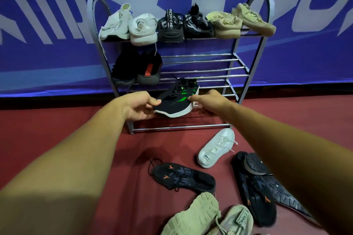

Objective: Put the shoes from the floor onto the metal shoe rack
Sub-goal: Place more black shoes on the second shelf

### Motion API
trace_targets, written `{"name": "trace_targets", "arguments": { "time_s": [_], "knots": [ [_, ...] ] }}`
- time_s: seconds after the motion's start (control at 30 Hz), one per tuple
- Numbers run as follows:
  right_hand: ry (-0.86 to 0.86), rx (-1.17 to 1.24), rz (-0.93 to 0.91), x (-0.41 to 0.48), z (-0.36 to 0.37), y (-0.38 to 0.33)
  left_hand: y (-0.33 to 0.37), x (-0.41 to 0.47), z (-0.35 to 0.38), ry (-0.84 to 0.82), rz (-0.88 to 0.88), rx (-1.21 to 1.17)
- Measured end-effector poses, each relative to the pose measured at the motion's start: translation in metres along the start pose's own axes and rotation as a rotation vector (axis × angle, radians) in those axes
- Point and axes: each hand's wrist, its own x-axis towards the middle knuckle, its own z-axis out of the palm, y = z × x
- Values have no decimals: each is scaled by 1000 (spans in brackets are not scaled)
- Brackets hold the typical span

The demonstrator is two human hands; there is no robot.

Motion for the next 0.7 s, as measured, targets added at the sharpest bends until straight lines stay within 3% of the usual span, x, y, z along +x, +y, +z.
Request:
{"name": "trace_targets", "arguments": {
  "time_s": [0.1,0.27,0.47,0.7],
  "knots": [
    [-94,120,115,-2,-5,-1,-1,-1,-3,-36,1,12],
    [-219,104,86,0,-7,-12,1,-9,-16,-71,3,38],
    [-111,278,1,20,0,-18,1,-6,-6,-19,136,-63],
    [-19,575,27,43,8,-12,8,19,44,240,271,-286]
  ]
}}
